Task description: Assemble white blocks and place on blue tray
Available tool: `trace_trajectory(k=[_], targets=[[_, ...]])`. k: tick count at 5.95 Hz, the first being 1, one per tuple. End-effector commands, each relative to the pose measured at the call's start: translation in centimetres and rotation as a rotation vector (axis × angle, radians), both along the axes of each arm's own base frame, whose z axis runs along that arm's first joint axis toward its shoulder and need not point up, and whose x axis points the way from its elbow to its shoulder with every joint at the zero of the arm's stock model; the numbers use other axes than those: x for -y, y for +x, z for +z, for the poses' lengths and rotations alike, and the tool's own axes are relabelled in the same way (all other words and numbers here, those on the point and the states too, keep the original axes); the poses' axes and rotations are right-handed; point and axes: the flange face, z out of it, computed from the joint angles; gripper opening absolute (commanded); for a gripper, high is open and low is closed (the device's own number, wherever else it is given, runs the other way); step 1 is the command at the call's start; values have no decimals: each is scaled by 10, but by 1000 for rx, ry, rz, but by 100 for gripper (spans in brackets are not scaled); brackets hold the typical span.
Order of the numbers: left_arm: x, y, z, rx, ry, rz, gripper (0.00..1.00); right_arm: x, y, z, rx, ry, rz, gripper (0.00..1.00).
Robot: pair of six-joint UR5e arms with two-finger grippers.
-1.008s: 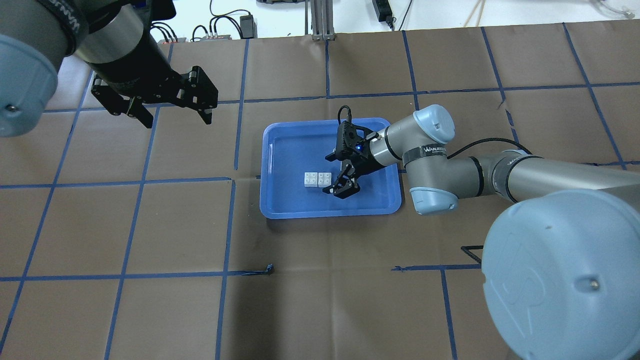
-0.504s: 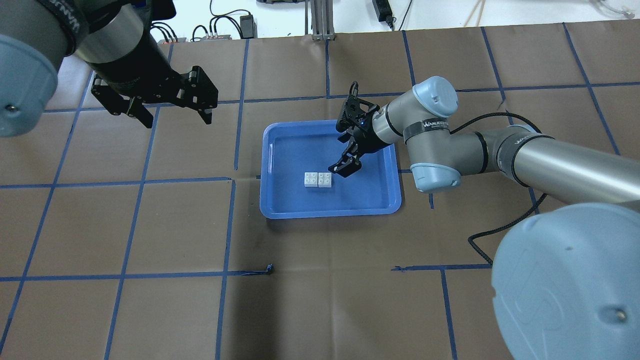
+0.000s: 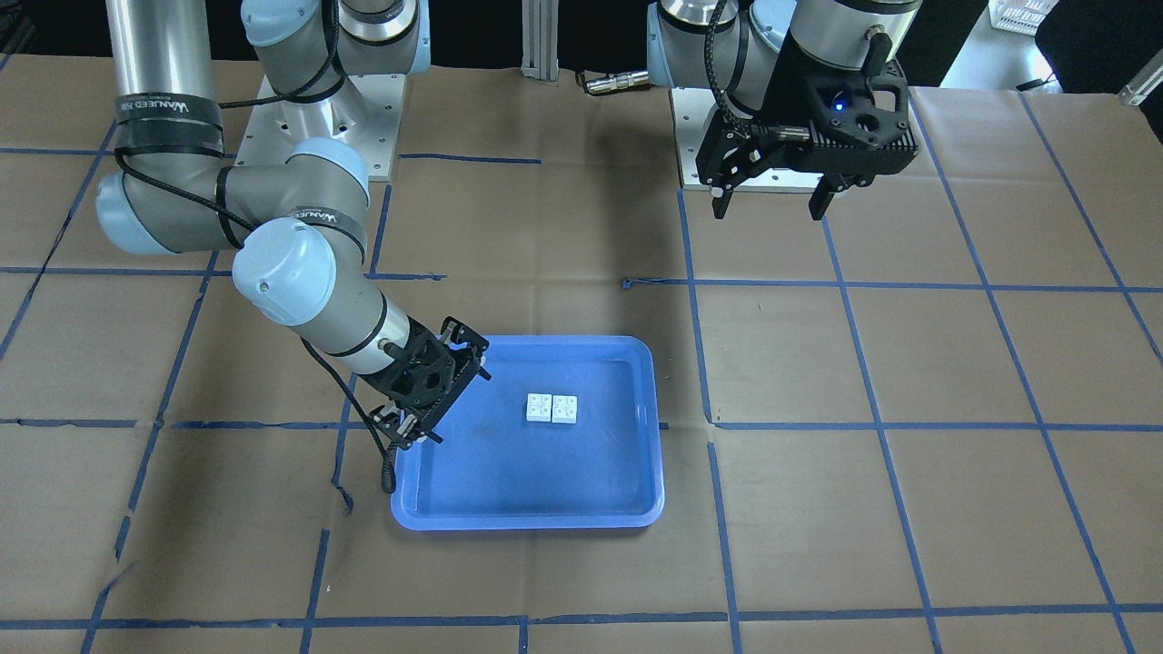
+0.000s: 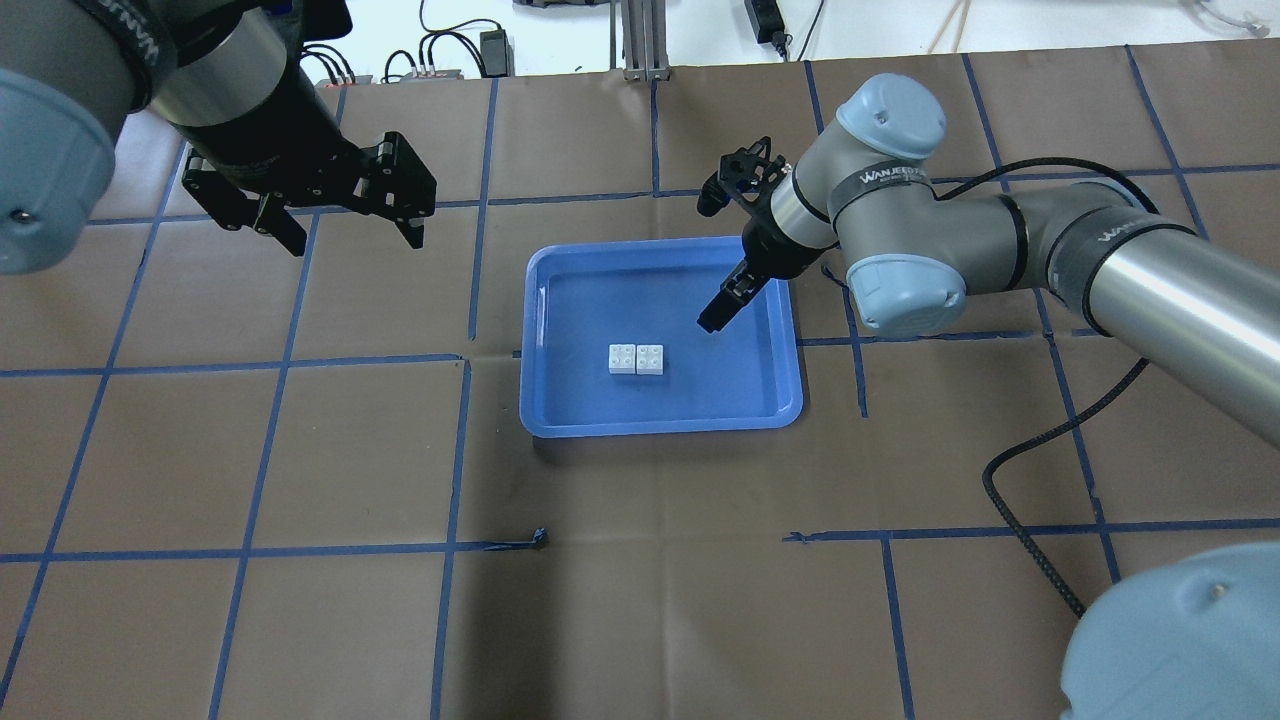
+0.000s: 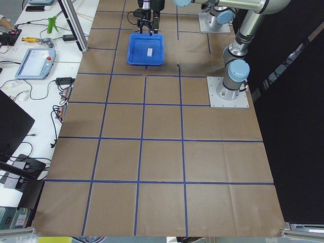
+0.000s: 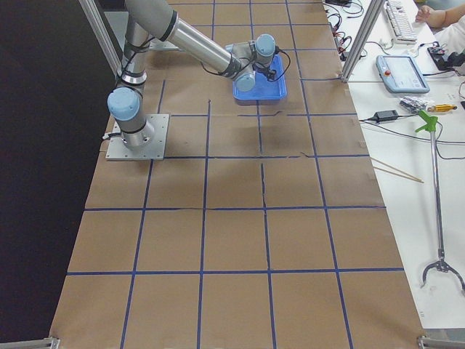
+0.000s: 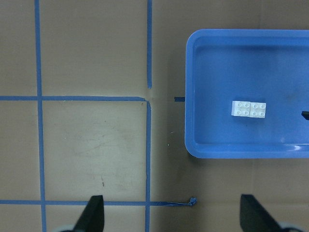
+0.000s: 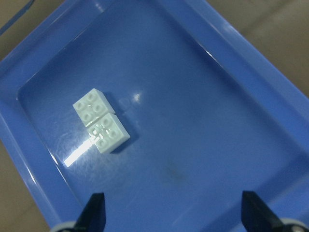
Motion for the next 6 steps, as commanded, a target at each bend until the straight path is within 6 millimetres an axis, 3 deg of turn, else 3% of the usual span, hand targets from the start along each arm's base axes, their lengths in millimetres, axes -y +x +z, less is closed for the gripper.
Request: trace_trajectory(k=[1,3,4,5,6], targets=[[-1,0,1,2,0,0,100,0,-45,66,-159,171,-342,100],[-1,0,1,1,-2,0,100,-18,-101,129,-195,301,-501,100],[-1,0,1,1,-2,0,100,-30,-121,167,-308,263,-596,100],[-1,0,1,1,-2,0,100,-48,-118,205,-310,234,-782,100],[-1,0,1,1,-2,0,100,-72,-107,231,-298,224,-829,100]])
